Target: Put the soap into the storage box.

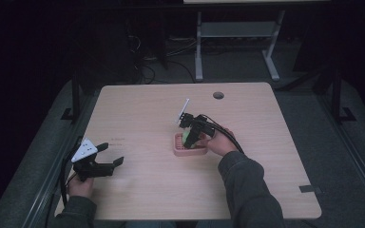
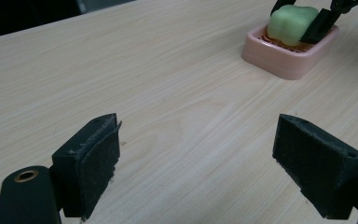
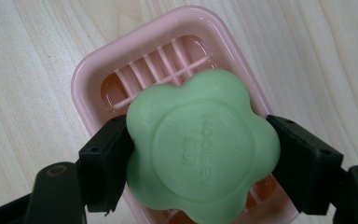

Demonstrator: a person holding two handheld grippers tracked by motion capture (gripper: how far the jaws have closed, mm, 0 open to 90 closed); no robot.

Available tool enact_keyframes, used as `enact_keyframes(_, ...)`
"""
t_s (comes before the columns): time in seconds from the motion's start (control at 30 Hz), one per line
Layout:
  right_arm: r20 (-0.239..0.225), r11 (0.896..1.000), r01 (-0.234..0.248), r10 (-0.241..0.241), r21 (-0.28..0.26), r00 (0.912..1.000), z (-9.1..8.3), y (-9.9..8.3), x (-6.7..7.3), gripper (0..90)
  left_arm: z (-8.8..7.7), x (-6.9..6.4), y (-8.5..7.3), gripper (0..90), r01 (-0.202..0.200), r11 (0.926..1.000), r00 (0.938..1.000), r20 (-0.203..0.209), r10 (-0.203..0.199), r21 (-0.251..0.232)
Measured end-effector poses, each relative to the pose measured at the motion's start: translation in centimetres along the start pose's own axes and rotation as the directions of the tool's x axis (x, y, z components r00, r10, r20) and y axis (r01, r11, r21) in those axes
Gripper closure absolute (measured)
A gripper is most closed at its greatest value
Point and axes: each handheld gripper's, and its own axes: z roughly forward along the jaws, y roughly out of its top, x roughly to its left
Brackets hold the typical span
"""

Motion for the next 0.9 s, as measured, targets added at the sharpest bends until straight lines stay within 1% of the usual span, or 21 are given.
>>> enact_keyframes(0.1, 0.005, 1.0, -0.002, 0.002, 0.006, 1.0, 0.01, 0.06, 0.05, 25.4, 0.02, 0.0, 0.0, 14.4, 0.001, 1.0, 1.0, -0.001, -0.001, -0.001)
enact_keyframes(0.17, 0.018, 1.0, 0.003, -0.003, 0.018, 0.9998, 0.02, 0.14, 0.15, 25.4, 0.06, 0.0, -0.01, 14.4, 0.002, 1.0, 1.0, -0.002, -0.002, -0.001)
enact_keyframes(0.27, 0.022, 1.0, 0.008, -0.009, 0.027, 0.9997, 0.01, 0.2, 0.24, 25.3, 0.09, -0.03, 0.0, 14.4, 0.003, 1.0, 1.0, -0.001, -0.003, -0.002)
enact_keyframes(0.33, 0.018, 1.0, 0.005, -0.005, 0.024, 0.9998, 0.0, 0.18, 0.22, 25.0, 0.08, -0.04, 0.01, 14.4, 0.003, 1.0, 1.0, -0.002, -0.003, -0.005)
enact_keyframes(0.37, 0.011, 1.0, -0.005, 0.005, 0.02, 0.9999, -0.04, 0.18, 0.21, 24.9, 0.07, -0.03, 0.02, 14.4, 0.004, 1.0, 1.0, -0.001, -0.004, -0.004)
enact_keyframes(0.43, 0.015, 1.0, -0.005, 0.005, 0.014, 0.9999, -0.21, 0.16, 0.16, 24.8, 0.08, -0.01, 0.01, 14.4, 0.003, 1.0, 1.0, -0.001, -0.003, -0.002)
enact_keyframes(0.53, -0.002, 1.0, -0.023, 0.023, -0.002, 0.9997, -0.53, 0.05, 0.06, 22.7, 0.12, -0.02, 0.01, 14.4, 0.005, 1.0, 1.0, -0.003, -0.005, -0.005)
enact_keyframes(0.6, 0.002, 1.0, -0.018, 0.018, 0.002, 0.9998, -0.56, -0.05, 0.0, 22.6, 0.15, -0.02, 0.04, 14.4, 0.003, 1.0, 1.0, -0.003, -0.003, -0.003)
enact_keyframes(0.7, -0.001, 1.0, -0.03, 0.03, -0.003, 0.9996, -0.59, -0.29, -0.09, 21.8, 0.18, -0.04, 0.07, 14.4, -0.004, 1.0, 1.0, -0.005, 0.004, 0.004)
enact_keyframes(0.9, 0.0, 0.999, -0.031, 0.031, -0.012, 0.9995, -0.72, -0.47, -0.18, 21.5, 0.22, -0.02, 0.07, 14.4, -0.003, 1.0, 1.0, -0.004, 0.003, 0.003)
